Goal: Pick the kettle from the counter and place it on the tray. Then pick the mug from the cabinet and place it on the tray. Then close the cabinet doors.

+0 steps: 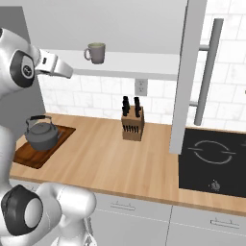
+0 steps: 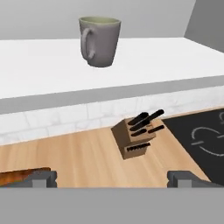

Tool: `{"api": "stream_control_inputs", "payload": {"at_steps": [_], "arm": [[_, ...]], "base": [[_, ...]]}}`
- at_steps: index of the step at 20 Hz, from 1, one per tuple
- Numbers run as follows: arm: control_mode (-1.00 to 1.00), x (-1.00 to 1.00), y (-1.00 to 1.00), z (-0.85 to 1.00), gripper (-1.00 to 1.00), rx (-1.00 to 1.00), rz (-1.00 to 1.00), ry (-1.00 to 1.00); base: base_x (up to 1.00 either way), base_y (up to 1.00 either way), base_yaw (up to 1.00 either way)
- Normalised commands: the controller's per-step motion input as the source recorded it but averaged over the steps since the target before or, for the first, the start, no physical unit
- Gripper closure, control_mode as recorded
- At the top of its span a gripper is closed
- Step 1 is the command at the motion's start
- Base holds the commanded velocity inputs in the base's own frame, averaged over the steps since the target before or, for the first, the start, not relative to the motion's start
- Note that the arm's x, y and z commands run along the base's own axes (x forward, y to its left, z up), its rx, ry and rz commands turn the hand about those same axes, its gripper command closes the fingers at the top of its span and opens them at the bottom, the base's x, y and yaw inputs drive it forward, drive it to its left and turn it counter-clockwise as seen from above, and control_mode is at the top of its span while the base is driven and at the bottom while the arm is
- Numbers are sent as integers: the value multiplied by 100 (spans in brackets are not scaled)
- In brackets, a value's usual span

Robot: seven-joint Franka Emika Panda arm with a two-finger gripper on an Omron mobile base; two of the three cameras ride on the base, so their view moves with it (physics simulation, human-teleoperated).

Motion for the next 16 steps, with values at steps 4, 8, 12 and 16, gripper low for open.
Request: {"api": "stream_control_inputs", "payload": {"at_steps": [4, 8, 12, 16], "arm": [[-100, 38, -1, 4, -100, 0, -17, -2], [-100, 9, -11, 32, -100, 1, -8, 0], [-100, 12, -18, 16, -100, 3, 0, 0], [-100, 24, -13, -2, -100, 0, 0, 0]], "base": [[0, 0, 0], [0, 0, 0], [0, 0, 0], [0, 0, 0]]}}
